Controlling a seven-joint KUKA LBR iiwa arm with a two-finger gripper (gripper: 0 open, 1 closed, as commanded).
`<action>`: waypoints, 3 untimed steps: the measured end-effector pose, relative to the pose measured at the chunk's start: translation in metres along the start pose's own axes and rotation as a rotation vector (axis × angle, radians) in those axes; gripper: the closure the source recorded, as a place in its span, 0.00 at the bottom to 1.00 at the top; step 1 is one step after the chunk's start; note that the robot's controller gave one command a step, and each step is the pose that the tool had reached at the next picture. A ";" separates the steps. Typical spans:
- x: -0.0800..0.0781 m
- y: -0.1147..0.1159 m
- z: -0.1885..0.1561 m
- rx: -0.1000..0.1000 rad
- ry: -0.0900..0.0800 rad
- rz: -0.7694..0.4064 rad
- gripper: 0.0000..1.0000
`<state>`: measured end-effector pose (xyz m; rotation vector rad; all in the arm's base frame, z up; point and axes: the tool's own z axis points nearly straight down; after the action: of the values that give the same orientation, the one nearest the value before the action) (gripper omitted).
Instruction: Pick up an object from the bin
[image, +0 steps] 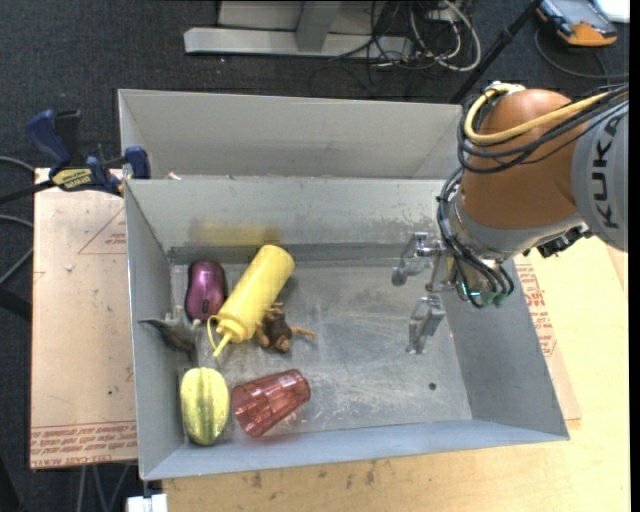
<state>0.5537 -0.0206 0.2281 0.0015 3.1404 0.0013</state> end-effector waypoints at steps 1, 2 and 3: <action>-0.045 0.041 0.040 0.002 -0.015 -0.031 0.00; -0.047 0.058 0.096 -0.002 -0.002 -0.190 0.00; -0.056 0.083 0.127 0.001 0.000 -0.232 0.00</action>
Offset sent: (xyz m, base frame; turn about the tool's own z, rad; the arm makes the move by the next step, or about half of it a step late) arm 0.0421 0.0565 -0.1207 -0.2381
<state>0.6098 0.0629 0.1014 -0.3617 3.1197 0.0001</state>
